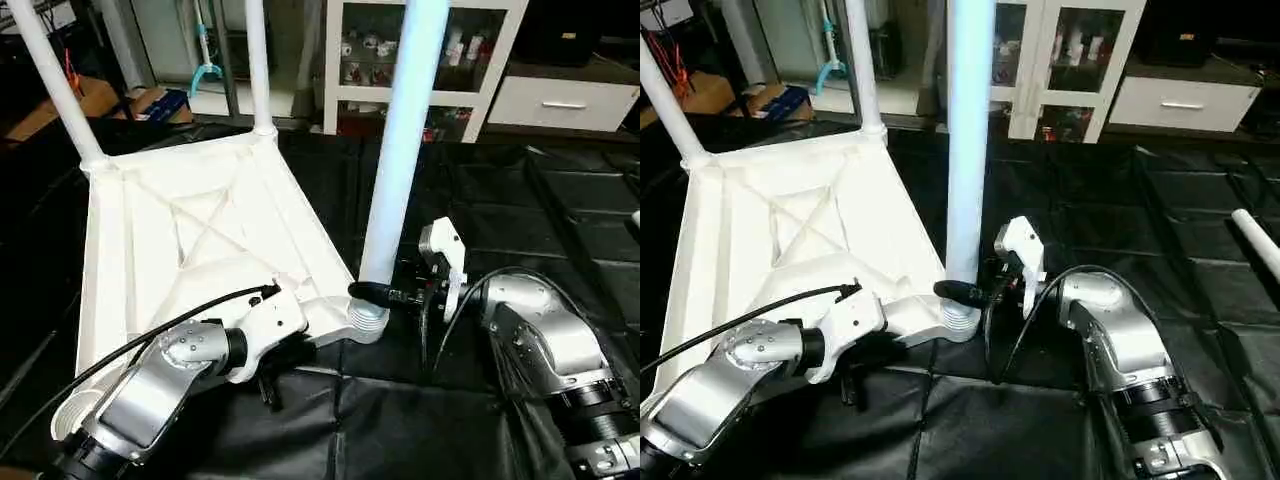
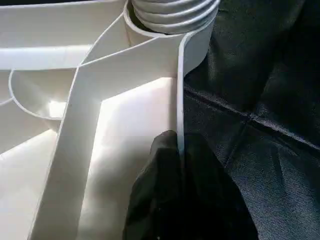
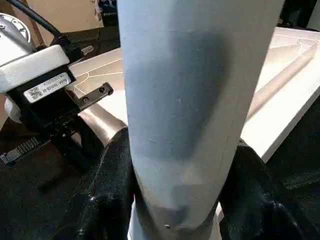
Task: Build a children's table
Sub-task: Insert table leg to table base
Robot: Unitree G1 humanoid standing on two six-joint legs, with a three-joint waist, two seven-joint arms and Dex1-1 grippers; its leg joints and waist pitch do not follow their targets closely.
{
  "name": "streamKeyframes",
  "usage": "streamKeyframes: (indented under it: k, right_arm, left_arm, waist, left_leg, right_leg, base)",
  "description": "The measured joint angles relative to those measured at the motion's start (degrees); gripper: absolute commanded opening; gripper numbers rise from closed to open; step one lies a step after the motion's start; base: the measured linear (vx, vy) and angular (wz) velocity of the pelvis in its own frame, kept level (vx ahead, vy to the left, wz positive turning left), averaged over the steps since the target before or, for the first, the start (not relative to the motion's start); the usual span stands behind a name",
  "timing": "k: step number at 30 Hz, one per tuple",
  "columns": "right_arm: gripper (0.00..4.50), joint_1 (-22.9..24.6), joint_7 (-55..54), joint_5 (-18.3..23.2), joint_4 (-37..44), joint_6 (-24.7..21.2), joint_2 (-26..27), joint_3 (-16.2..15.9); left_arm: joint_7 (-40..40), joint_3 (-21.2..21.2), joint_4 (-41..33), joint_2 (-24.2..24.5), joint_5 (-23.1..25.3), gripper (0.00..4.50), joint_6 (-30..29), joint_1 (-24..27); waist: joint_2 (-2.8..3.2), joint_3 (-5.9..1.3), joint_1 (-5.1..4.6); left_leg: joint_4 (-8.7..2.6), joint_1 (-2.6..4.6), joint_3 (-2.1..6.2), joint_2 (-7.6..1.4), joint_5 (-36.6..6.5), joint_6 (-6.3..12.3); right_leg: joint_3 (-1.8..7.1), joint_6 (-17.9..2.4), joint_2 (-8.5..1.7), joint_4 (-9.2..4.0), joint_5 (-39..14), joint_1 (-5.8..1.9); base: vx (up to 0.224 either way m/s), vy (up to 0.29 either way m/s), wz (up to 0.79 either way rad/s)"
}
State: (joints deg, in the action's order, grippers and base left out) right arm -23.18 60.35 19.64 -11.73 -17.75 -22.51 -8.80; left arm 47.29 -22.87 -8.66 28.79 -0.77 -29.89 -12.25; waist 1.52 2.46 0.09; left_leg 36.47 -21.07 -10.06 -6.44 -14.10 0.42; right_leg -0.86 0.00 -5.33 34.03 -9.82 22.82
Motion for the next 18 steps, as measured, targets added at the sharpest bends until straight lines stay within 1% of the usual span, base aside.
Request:
streamKeyframes:
  k: [7,11,15,18]
  right_arm:
    - [1.86,-1.60,0.96,-0.67,-3.91,2.24,1.01,-0.67]
    - [1.86,-3.78,3.58,-1.36,-7.28,3.65,1.00,-1.29]
    - [1.86,-5.93,6.03,-2.31,-9.99,5.35,0.61,-2.75]
    - [1.86,-6.57,7.66,-2.58,-10.43,5.60,-0.12,-3.64]
  left_arm:
    - [0.45,0.33,0.08,-0.21,-0.10,0.00,0.20,0.24]
    - [0.63,0.50,0.19,-0.14,-0.14,0.00,0.20,0.36]
    - [0.73,0.54,0.24,0.04,-0.18,0.00,0.21,0.41]
    - [1.12,0.50,0.24,0.05,-0.18,0.00,0.21,0.42]
  waist:
    - [0.01,-0.09,-0.06]
    - [0.01,-0.21,-0.14]
    - [-0.08,-0.29,-0.32]
    - [-0.11,-0.36,-0.37]
  left_leg:
    - [0.00,0.00,0.00,0.00,0.00,0.00]
    - [0.00,0.01,0.00,0.00,0.00,0.00]
    - [0.00,0.02,0.00,-0.01,0.00,0.00]
    - [0.00,0.02,0.00,-0.01,0.00,0.00]
  right_leg:
    - [-0.01,0.00,0.00,0.00,0.00,0.00]
    - [-0.01,0.00,0.00,0.00,0.00,-0.02]
    - [-0.02,0.00,0.00,0.01,0.00,-0.03]
    - [-0.02,0.00,0.00,-0.01,0.00,-0.04]
  base:
    - [0.000,0.000,0.00]
    - [0.000,0.000,0.00]
    - [0.000,0.000,0.00]
    - [0.000,0.000,0.00]
